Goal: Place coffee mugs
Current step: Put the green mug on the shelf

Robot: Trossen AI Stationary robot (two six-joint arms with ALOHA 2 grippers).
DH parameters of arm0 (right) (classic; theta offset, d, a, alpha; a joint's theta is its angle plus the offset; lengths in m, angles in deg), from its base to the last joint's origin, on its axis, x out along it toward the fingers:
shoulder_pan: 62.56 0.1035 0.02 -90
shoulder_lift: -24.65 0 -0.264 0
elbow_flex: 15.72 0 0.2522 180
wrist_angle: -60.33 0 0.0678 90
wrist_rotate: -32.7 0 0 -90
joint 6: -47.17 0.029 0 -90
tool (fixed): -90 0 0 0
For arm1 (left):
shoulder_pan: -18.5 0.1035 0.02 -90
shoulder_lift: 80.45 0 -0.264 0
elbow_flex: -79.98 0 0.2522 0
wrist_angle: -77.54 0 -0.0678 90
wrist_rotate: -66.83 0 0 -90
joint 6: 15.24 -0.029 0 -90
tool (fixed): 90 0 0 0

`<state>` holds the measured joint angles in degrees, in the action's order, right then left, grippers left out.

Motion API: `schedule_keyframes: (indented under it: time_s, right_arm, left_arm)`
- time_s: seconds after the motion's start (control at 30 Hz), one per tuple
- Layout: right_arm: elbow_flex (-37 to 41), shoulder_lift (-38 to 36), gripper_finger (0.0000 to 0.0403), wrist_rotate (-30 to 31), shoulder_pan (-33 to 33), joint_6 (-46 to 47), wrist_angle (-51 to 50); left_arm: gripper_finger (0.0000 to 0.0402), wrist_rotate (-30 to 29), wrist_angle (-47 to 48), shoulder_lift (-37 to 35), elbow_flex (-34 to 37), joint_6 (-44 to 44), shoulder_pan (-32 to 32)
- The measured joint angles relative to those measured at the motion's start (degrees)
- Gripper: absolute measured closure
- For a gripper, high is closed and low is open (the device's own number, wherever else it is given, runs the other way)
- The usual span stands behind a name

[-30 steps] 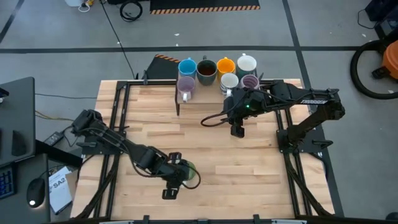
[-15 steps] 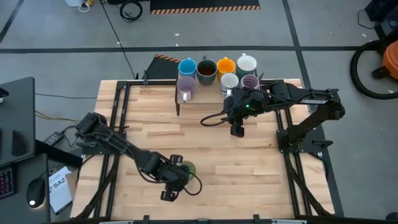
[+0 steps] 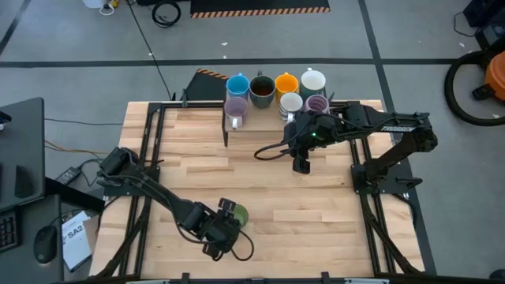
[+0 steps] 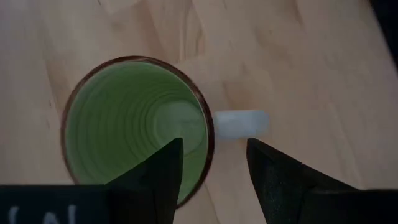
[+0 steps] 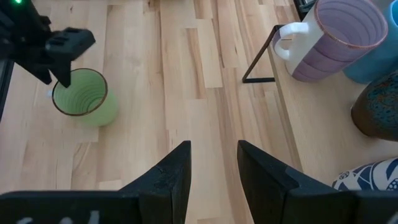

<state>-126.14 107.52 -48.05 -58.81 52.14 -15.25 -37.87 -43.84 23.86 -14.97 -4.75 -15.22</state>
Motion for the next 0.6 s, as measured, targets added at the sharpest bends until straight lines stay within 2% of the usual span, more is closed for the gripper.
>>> schedule_keyframes:
  time_s: [0.2, 0.6]
  right_arm:
    - [0.0, 0.0, 0.0267, 0.02, 0.0, 0.23, -0.02]
    - [0.0, 0.0, 0.0267, 0.0, 0.0, 1.53, -0.04]
  left_arm:
    - [0.022, 0.07, -0.21, 2.76, 0.0, -1.96, 0.17]
    - [0.0262, 0.35, -0.84, 4.59, 0.07, -3.73, 1.73]
